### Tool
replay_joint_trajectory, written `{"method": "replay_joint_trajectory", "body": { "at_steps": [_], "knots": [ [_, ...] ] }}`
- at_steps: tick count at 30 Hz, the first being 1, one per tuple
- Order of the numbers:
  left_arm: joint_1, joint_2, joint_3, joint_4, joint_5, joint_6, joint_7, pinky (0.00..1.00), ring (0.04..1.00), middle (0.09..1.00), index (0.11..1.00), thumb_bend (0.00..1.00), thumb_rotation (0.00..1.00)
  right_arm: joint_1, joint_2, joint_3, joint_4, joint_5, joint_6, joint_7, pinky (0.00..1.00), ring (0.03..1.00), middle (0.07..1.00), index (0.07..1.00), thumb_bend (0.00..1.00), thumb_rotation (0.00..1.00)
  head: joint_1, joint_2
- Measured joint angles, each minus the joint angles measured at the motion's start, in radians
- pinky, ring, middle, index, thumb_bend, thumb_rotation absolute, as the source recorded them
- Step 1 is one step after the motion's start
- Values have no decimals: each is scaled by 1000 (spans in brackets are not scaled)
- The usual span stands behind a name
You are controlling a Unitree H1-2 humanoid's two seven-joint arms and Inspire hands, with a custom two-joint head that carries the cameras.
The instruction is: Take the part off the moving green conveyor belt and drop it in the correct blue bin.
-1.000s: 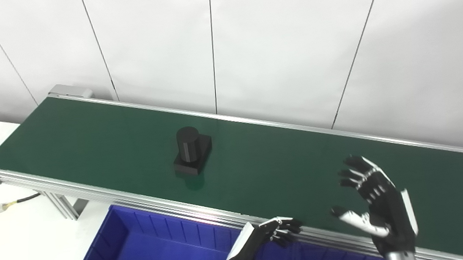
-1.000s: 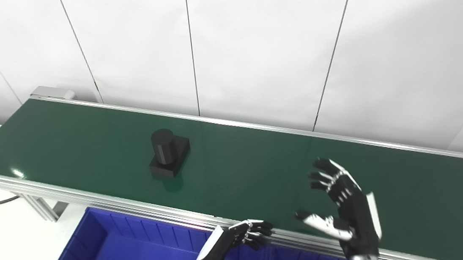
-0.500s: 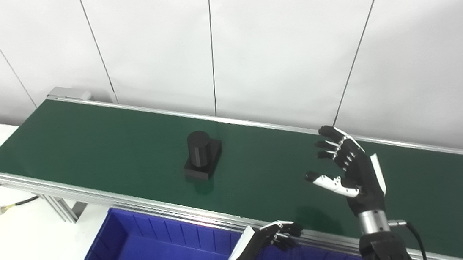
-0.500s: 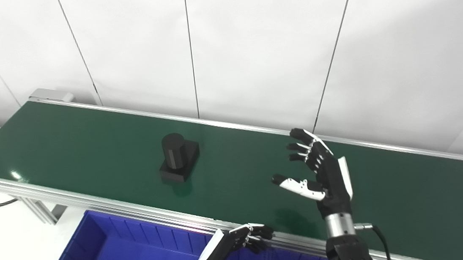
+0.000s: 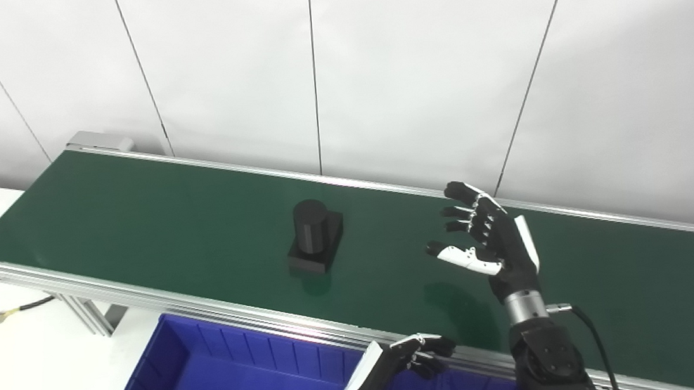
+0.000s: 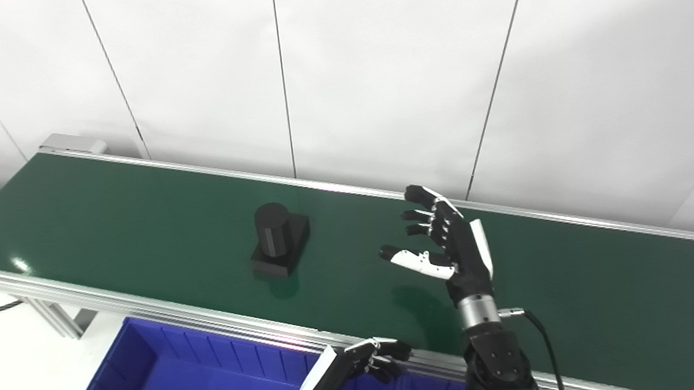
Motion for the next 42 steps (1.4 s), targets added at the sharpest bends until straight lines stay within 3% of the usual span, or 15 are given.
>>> {"method": "replay_joint_trajectory", "body": {
  "at_steps": [6, 18, 29, 42],
  "knots": [
    [0, 6, -13, -2, -15, 0, 13, 580, 644, 747, 735, 847, 0, -46, 17, 22, 66, -1, 0, -8, 609, 695, 803, 787, 927, 215, 2, 2],
    [-1, 21, -59, -5, -15, 0, 72, 579, 632, 728, 734, 848, 0, -69, 55, 113, 108, -75, 0, -67, 591, 701, 815, 791, 931, 189, -2, 3],
    [-11, 24, -78, -5, -15, 0, 101, 575, 631, 717, 738, 852, 0, -92, 60, 161, 150, -112, 0, -120, 584, 706, 820, 787, 939, 173, -9, 3],
    [-14, 26, -89, -5, -16, 0, 107, 572, 636, 731, 728, 858, 0, -123, 43, 179, 208, -139, 0, -161, 572, 689, 811, 792, 922, 163, -17, 2]
  ]
}}
